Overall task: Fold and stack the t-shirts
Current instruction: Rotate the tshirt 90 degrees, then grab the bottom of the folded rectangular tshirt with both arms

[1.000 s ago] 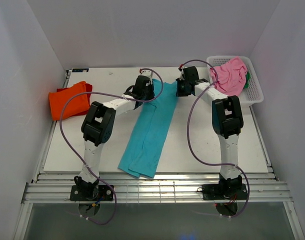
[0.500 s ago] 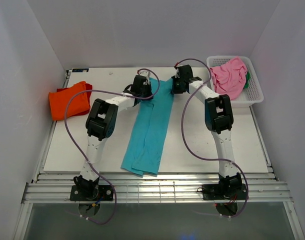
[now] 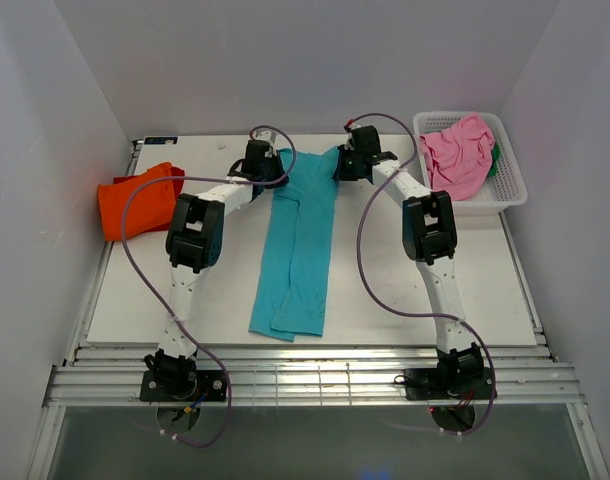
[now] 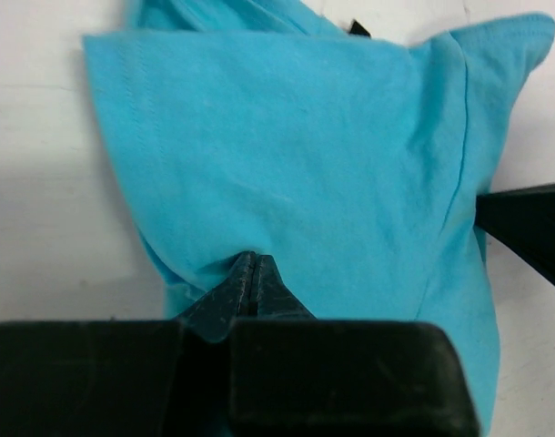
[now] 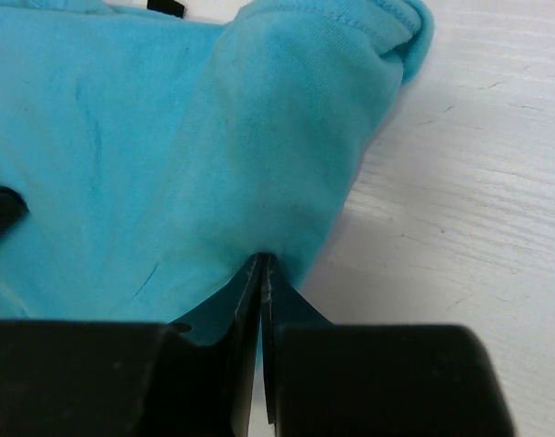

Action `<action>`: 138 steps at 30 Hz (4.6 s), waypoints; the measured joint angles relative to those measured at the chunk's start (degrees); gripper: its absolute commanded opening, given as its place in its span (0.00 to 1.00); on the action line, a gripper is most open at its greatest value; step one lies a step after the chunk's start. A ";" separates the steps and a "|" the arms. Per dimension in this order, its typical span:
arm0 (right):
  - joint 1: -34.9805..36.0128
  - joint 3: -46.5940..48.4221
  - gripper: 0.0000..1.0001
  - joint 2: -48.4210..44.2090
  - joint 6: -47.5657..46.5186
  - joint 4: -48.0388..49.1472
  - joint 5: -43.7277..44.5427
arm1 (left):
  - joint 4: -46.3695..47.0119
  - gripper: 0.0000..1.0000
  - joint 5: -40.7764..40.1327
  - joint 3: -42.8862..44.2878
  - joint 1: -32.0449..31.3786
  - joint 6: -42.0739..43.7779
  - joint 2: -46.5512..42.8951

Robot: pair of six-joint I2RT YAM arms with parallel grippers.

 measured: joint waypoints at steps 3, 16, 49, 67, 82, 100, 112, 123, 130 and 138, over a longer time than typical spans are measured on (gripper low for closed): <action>0.00 0.00 0.10 0.24 0.33 0.92 -0.59 | 0.11 0.00 -0.04 0.79 1.27 -0.59 0.31; 0.02 -23.80 0.29 -12.66 -1.20 15.37 -3.63 | 0.15 0.00 0.13 1.25 3.76 -1.90 0.92; 27.74 -79.12 0.54 -75.89 3.80 3.39 20.46 | 6.05 0.96 -10.99 -42.49 -3.52 -1.70 -52.06; 45.77 -88.28 0.52 -70.69 19.93 6.49 27.12 | -15.28 0.96 -22.64 -72.61 -19.15 -17.00 -76.72; 49.00 -85.35 0.52 -64.04 22.49 7.91 28.83 | -25.27 0.96 -22.62 -76.83 -25.38 -26.69 -82.20; 51.95 -84.46 0.52 -62.40 25.05 7.58 30.75 | -27.78 0.96 -25.11 -79.78 -34.07 -34.73 -81.46; 53.37 -84.00 0.50 -60.39 27.54 7.34 32.04 | -27.21 0.92 -27.74 -79.17 -36.68 -35.85 -79.41; 54.14 -83.69 0.29 -60.08 29.49 6.05 33.64 | -26.91 0.52 -27.76 -78.97 -38.38 -37.59 -77.40; 54.62 -83.69 0.15 -60.08 30.56 6.03 33.92 | -26.86 0.11 -26.82 -78.90 -40.26 -39.12 -76.17; 55.06 -83.32 0.09 -60.08 30.71 4.96 34.36 | -25.66 0.00 -27.85 -78.40 -44.22 -39.65 -74.79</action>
